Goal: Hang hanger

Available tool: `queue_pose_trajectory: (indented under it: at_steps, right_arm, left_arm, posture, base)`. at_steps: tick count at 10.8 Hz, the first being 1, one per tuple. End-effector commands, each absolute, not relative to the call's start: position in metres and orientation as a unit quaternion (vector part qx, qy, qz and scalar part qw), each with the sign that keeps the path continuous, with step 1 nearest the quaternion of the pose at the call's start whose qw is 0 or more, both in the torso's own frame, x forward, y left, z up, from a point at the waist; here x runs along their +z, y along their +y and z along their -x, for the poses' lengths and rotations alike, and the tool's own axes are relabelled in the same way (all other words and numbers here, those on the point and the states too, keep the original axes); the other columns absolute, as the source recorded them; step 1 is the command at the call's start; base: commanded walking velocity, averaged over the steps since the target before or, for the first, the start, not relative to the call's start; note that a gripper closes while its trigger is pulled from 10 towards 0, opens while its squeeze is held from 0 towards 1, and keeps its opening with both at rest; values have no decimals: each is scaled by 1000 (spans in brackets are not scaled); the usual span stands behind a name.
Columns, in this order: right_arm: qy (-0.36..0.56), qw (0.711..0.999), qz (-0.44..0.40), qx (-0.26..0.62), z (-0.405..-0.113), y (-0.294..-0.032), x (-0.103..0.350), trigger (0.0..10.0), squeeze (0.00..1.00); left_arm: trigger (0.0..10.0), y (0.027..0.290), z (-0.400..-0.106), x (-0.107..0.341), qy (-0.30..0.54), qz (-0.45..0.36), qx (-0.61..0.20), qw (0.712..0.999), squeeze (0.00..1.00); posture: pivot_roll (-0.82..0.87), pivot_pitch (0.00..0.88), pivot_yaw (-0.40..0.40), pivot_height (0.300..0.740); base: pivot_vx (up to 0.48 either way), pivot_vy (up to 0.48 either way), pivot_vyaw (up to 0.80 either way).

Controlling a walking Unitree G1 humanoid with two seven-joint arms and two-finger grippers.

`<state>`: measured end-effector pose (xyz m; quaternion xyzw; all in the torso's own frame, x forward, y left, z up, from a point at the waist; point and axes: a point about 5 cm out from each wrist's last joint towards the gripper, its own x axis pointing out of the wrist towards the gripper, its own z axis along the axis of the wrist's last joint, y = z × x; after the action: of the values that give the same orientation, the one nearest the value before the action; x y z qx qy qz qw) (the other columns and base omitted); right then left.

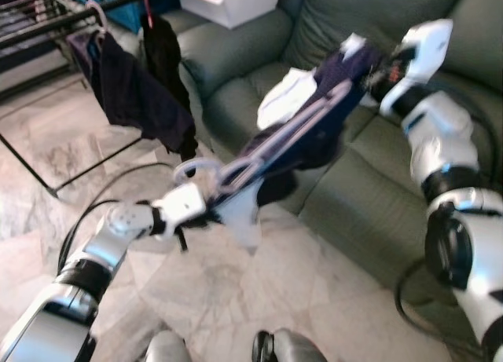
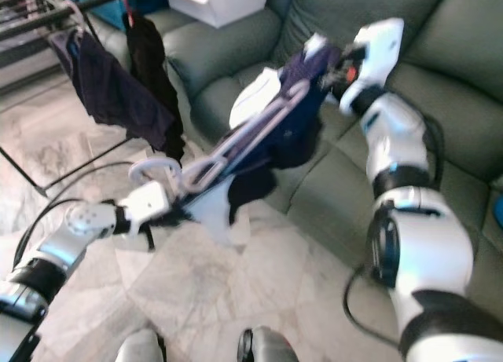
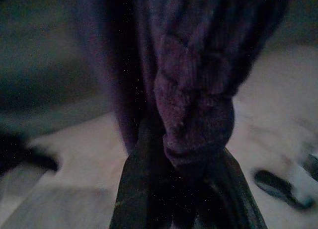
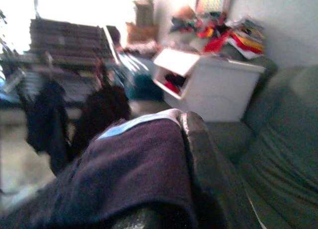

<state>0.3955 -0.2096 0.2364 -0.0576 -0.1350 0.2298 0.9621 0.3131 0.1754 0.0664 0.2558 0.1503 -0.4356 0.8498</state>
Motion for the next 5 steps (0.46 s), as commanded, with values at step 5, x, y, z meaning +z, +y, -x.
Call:
queue_pose_trajectory:
  at_steps: [5]
  right_arm:
    - [-93, 989, 76, 88, -358, -231, 155, 0, 0]
  left_arm:
    - [0, 240, -330, 78, 141, -209, -162, 954, 0]
  posture:
    - [-49, 99, -72, 740]
  base:
    - [0, 0, 0]
